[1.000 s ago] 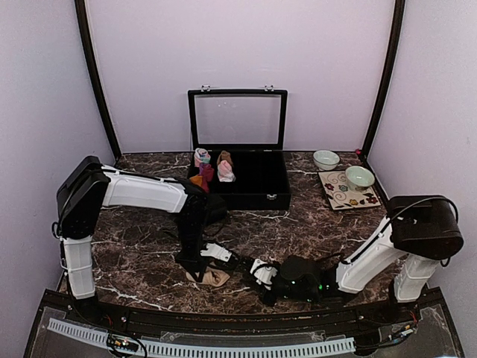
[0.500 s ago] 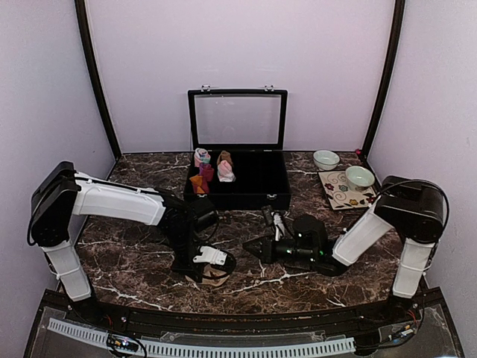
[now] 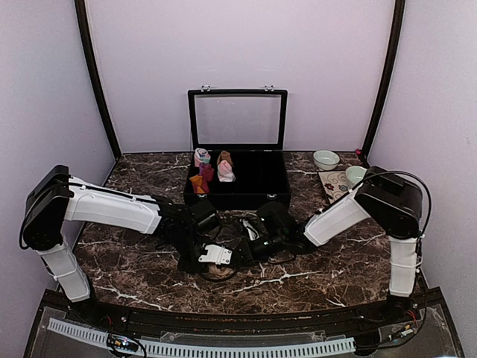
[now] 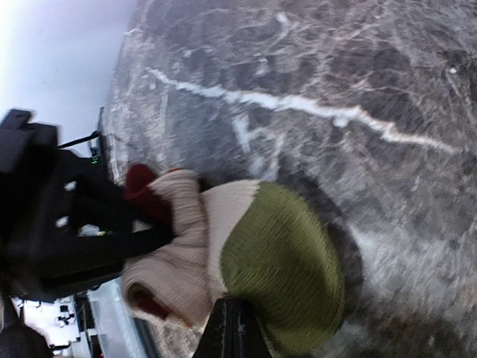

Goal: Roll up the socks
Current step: Roll the sock at the center of the board.

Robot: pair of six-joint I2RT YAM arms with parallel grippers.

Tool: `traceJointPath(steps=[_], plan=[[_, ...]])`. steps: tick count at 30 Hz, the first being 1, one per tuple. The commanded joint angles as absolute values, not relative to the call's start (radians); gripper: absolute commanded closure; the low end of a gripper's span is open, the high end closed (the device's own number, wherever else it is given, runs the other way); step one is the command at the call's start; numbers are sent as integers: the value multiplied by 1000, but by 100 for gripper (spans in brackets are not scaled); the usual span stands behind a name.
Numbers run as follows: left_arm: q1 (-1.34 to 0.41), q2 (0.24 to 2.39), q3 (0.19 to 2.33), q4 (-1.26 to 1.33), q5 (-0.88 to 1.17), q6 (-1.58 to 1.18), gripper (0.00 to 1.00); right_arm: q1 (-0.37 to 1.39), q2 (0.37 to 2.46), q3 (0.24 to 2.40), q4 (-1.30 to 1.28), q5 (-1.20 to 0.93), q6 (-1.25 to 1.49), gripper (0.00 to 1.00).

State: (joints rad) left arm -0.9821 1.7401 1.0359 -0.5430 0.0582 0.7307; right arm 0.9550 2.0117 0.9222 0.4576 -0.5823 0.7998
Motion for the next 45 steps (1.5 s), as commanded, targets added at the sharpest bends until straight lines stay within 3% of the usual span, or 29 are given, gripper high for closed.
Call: traceJointPath(steps=[1, 18, 25, 37, 45], plan=[[-995, 1829, 957, -529, -79, 732, 100, 949, 2072, 1030, 157, -552, 688, 100], [-1139, 1917, 1060, -791, -32, 772, 100, 890, 2246, 1457, -319, -349, 441, 100], [-1142, 1982, 1157, -866, 49, 816, 98, 890, 2274, 1484, -309, -390, 423, 100], [-973, 2164, 1430, -1260, 563, 1058, 100, 889, 2158, 1303, -11, -548, 400, 100], [-940, 2259, 1430, -1282, 623, 1060, 100, 884, 2019, 1100, 247, -411, 403, 65]])
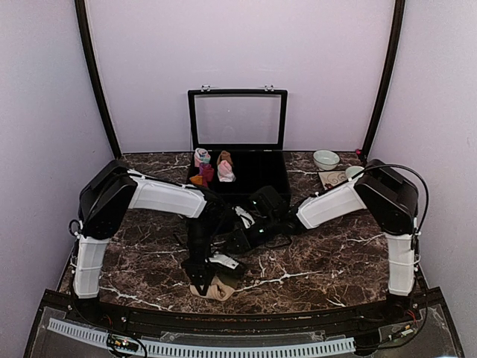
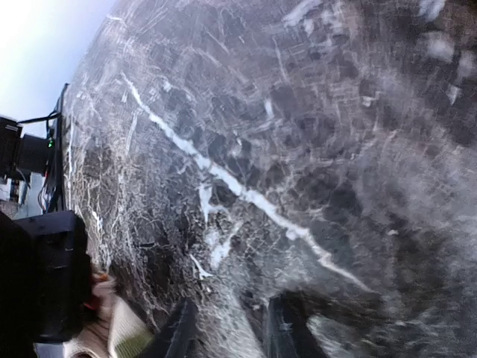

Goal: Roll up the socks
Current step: Roll the sock at the center of the board, then pick up the sock from the center of the board.

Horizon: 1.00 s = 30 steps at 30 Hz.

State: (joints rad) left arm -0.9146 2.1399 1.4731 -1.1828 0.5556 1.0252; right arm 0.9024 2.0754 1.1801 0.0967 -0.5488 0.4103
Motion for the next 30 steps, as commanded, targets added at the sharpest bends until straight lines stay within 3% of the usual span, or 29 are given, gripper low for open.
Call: traceJointPath(steps=[1, 6, 13, 19, 22, 25, 30], plan=[[-939, 2275, 1443, -1298, 630, 1062, 100, 882, 1998, 1069, 277, -388, 403, 62], [-934, 2354, 1493, -1317, 607, 1020, 100, 879, 1841, 849, 475, -218, 390, 57], [-928, 2318, 1476, -1215, 562, 915, 100, 907, 1486, 529, 625, -81, 319, 62], [-928, 2326, 1498, -1202, 547, 892, 100, 1223, 1201, 393, 508, 51, 16, 63], [-927, 2341, 1508, -1215, 547, 897, 99, 1376, 1203, 436, 434, 83, -119, 51], [-927, 2357, 1524, -1227, 547, 898, 99, 1485, 1301, 561, 295, 151, -235, 51], [-927, 2388, 1552, -1253, 546, 906, 98, 1534, 1509, 703, 295, 151, -444, 53]])
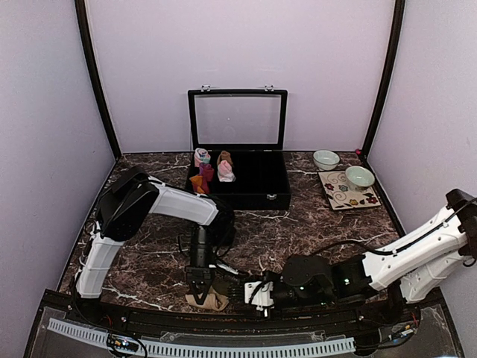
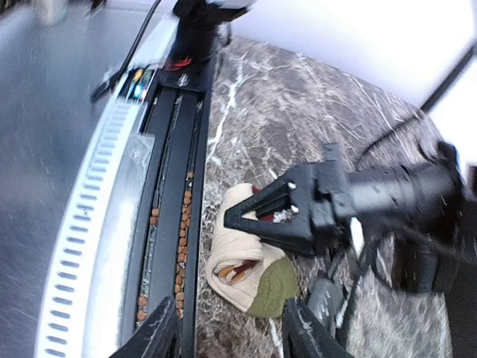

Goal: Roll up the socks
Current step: Pick up the sock from the center of the board.

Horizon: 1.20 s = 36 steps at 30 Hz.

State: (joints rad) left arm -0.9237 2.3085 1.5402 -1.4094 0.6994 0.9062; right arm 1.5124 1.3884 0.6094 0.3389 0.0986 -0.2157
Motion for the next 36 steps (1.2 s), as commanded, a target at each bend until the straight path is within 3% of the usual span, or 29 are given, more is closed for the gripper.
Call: traceJointPath(steps=[1, 9, 17, 31, 33, 36], plan=[[-927, 2398, 1562, -1263, 546, 908, 98, 1534, 1549, 727, 309, 154, -491, 54], [-924, 2446, 1608, -1319, 539, 950, 98, 1525, 1792, 861, 340, 112, -724, 60], [-919, 2484, 1641, -1364, 529, 982, 98, 1490, 1889, 895, 385, 107, -751, 56], [-913, 2465, 1636, -1464, 605, 1090, 99, 1499, 2028, 854, 614, 398, -1035, 62], [-913, 2461, 1635, -1465, 605, 1094, 99, 1507, 2064, 845, 729, 480, -1133, 69], [-913, 2460, 1660, -1465, 600, 1076, 97, 1515, 2102, 847, 824, 540, -1225, 99]])
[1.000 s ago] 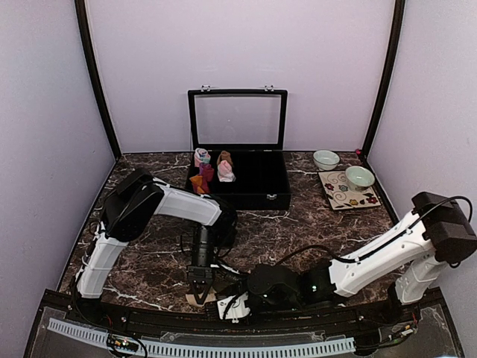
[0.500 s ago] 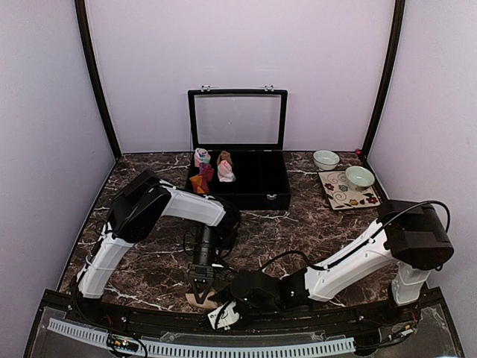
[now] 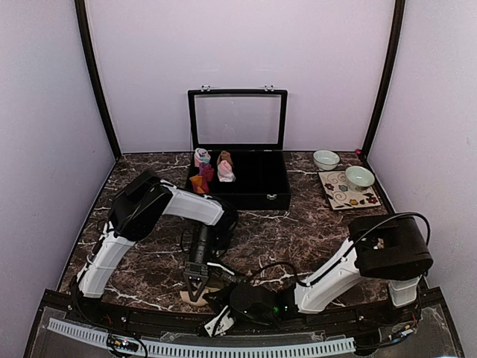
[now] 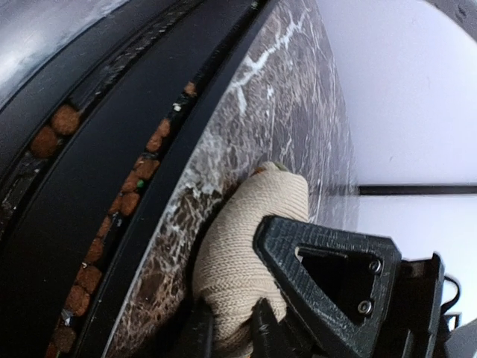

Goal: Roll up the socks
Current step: Pick up the sock from the center of the board.

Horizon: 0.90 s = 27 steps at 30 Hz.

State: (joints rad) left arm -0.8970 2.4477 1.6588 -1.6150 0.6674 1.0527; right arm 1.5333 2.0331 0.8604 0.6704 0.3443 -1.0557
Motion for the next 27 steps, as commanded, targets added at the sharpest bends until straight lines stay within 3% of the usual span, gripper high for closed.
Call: traceJointPath(steps=[1, 3, 5, 8, 9, 10, 18, 23, 27], plan=[[-911, 2454, 1670, -1465, 599, 1066, 95, 1515, 2096, 852, 820, 540, -1222, 100], [-911, 2426, 1685, -1453, 593, 1038, 88, 1514, 2079, 893, 761, 565, -1167, 100], [-900, 2366, 1683, -1385, 537, 947, 68, 1508, 2053, 922, 700, 598, -1090, 100], [-859, 2213, 1649, -1234, 443, 804, 59, 1501, 1988, 917, 664, 620, -1023, 100], [-838, 2157, 1641, -1193, 419, 764, 14, 1503, 1968, 917, 652, 626, -1000, 100], [-816, 2099, 1631, -1155, 392, 729, 3, 1503, 1950, 918, 638, 628, -971, 100], [-766, 1475, 1380, -770, 110, 707, 1, 1471, 1820, 1019, 428, 535, -523, 100], [-767, 1248, 1248, -766, 316, 791, 1, 1413, 1756, 1100, 394, 393, -303, 100], [-777, 1166, 1176, -775, 363, 824, 1, 1390, 1728, 1144, 381, 341, -240, 100]])
